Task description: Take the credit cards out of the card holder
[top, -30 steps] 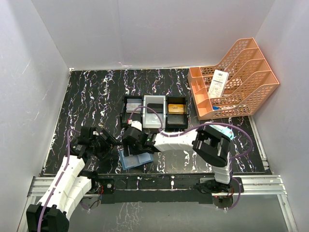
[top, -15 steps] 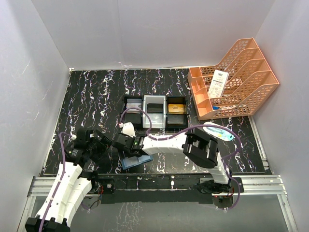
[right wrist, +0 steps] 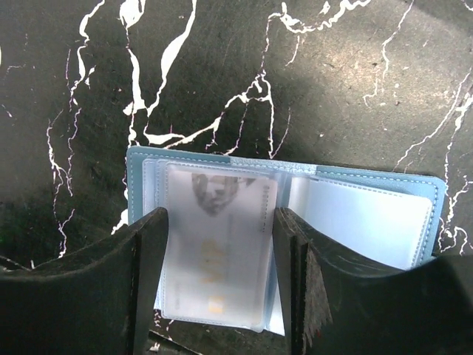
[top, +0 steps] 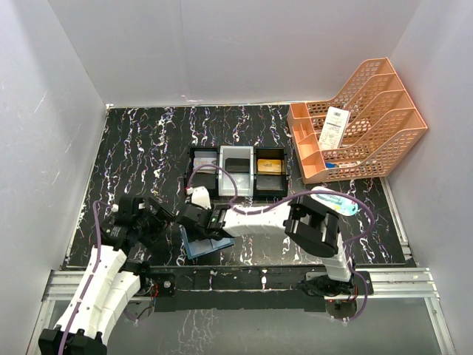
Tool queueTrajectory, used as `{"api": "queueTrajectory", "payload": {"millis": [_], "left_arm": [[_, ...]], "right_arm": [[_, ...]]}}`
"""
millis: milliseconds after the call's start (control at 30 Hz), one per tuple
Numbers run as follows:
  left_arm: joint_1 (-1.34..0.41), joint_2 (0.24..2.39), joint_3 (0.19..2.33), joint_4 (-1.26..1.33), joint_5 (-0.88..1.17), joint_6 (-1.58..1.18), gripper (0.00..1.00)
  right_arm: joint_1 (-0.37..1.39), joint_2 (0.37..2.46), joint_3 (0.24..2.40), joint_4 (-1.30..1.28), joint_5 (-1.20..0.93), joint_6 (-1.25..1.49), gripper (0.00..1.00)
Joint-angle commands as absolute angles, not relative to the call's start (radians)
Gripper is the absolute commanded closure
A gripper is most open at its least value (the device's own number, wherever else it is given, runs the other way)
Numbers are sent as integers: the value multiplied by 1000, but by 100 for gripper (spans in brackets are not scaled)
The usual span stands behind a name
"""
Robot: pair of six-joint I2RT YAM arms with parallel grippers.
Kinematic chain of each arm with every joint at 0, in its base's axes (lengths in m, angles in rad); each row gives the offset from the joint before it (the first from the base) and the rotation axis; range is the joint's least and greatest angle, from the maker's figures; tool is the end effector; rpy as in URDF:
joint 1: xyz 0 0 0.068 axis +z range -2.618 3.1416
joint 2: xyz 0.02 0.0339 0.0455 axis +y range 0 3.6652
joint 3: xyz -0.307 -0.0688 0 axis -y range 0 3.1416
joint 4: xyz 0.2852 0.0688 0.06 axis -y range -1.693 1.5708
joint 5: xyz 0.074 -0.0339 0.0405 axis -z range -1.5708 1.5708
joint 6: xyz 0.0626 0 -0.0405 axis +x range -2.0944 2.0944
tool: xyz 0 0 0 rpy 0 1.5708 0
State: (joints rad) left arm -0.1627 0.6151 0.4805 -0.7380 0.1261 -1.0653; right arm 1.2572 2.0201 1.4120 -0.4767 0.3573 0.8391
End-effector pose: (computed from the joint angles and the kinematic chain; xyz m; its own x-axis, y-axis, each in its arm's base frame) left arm 0.1442 -0.0317 0.2076 -0.5764 -0.7850 -0.2270 -0.5449 0.5763 -0.6091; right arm 0.1700 0.4533 0.1590 -0.8078 -0.2313 -0.5422 -0.3588 0.9227 0.1409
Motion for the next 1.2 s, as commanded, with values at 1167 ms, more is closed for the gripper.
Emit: {"api": "queueTrajectory", "payload": {"millis": [1167], "left_arm": [[-161, 629, 461, -717, 32, -1126, 24]], "right_arm": [[1227, 2062, 1416, -506, 315, 812, 32]]}}
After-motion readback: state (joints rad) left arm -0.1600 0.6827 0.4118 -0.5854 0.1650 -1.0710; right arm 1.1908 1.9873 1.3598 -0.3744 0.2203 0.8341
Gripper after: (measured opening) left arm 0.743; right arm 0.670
